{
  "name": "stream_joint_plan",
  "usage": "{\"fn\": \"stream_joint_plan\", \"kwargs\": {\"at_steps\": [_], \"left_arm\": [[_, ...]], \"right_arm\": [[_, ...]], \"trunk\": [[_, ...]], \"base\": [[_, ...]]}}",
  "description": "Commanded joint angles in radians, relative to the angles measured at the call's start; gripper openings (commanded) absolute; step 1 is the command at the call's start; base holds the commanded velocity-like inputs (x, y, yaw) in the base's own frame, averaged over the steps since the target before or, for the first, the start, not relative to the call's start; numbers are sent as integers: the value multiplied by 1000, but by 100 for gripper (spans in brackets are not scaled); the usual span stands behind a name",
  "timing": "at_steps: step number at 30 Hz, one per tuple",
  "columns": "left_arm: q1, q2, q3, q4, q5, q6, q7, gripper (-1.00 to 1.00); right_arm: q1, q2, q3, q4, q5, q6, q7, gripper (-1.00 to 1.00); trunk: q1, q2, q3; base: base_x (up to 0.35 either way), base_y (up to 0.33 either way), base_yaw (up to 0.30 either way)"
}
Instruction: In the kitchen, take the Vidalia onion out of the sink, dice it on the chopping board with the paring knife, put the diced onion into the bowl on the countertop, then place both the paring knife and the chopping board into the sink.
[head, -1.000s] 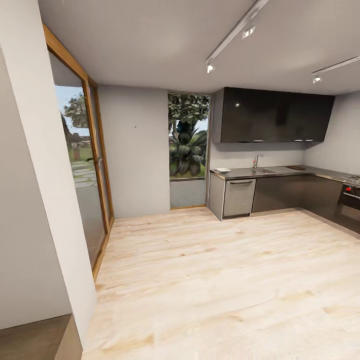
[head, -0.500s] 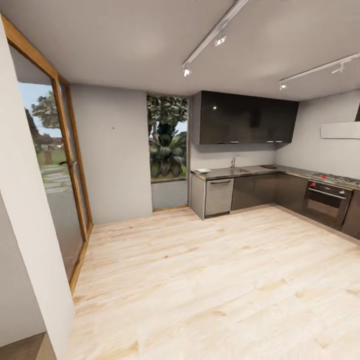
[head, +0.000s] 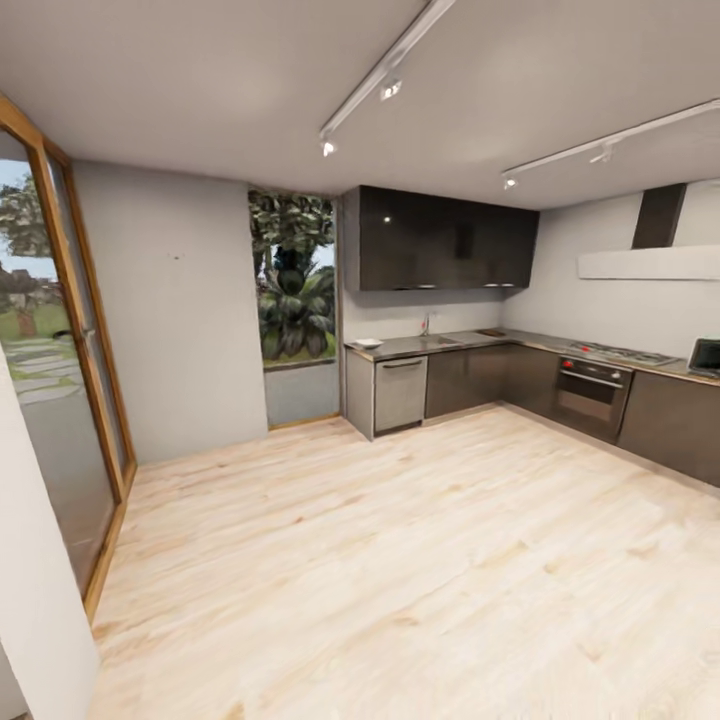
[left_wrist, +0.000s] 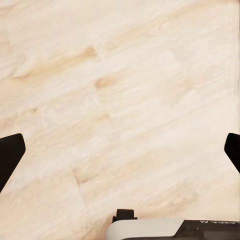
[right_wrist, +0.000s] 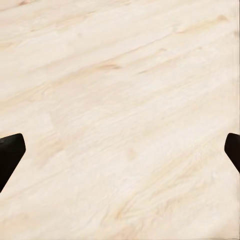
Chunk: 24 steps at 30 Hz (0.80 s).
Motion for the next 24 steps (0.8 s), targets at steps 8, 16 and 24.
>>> {"fn": "stream_joint_plan", "kwargs": {"at_steps": [8,16,24], "left_arm": [[1,0,0,1,3,-3,1,100],[0,0,0,-1,3,-4,0,100],[0,0,0,-2,3,-6,0,100]], "right_arm": [[-1,0,0,1,0,-3,-3,100],[-1,0,0,1,0,-1,-3,100],[-1,0,0,1,0,0,-3,100]], "trunk": [[0,-1,4],[0,-1,4],[0,-1,0]], "base": [[0,0,-268],[0,0,-271],[0,0,-264]]}}
